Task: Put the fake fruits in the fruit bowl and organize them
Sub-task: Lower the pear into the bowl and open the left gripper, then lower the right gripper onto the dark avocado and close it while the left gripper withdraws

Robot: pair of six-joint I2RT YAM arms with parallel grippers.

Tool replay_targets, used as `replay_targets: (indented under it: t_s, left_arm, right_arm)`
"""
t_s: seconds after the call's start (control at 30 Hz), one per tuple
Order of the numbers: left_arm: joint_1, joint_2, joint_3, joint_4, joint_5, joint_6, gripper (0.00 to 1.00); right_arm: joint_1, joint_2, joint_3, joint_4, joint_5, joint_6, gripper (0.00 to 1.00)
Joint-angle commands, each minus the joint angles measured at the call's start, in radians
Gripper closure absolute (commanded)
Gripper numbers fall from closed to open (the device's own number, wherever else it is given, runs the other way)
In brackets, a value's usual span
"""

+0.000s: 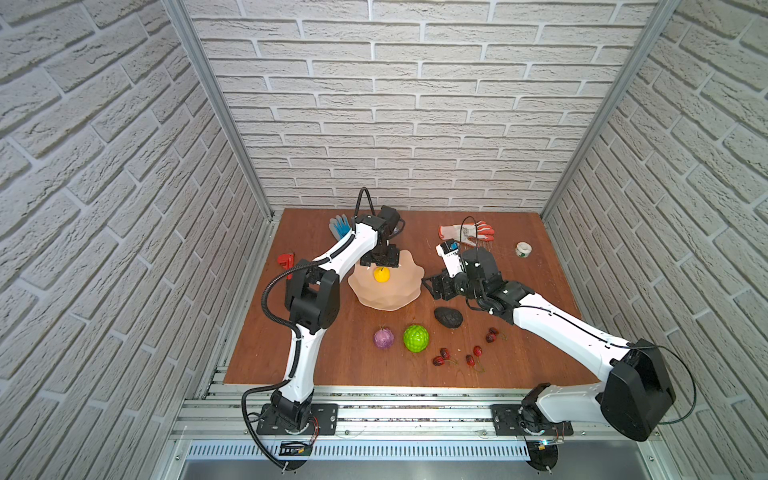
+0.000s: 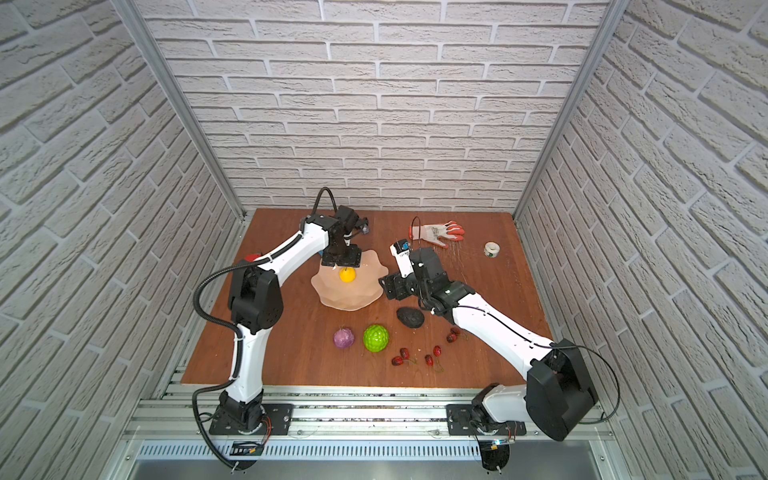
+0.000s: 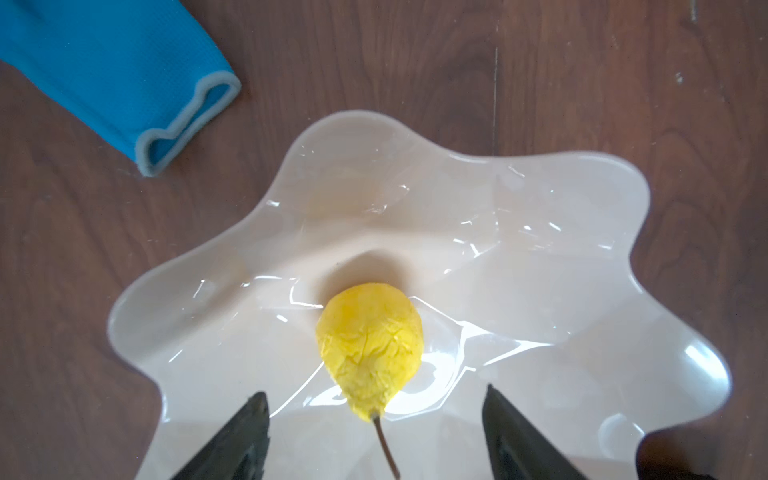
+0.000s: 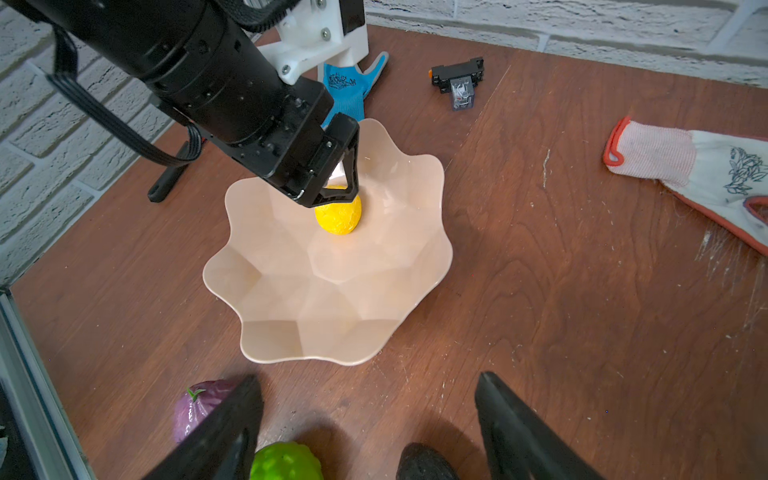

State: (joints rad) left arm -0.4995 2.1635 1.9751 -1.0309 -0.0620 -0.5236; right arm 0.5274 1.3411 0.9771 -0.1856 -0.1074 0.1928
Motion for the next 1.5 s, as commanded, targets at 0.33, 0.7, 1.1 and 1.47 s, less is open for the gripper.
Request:
replay_targets:
  t_s: [0.33,0.7,1.1,1.47]
  left_arm:
    - [0.065,-0.413,-0.468,0.194,0.088,0.087,0.22]
    - [0.092,-0.619,-0.645,0.290,0.089,0.055,0.21]
    - [0.101,-0.793,-0.854,0.317,0.056,-0.036,0.20]
    - [0.104,-0.893,-0.929,0.307,0.005,-0.085,0.20]
  right_arm:
    - [0.005,0.065,0.123,-0.418,0.124,-0.058,0.17]
    - [0.035,0.201,0.170,-0.659,0.150,0.011,0.15]
    - [0.052,0.367,0.177,-0.608,0.151,-0.078,0.17]
    - [0.063,0.412,0.155,-0.560,0.129,-0.072,0.27]
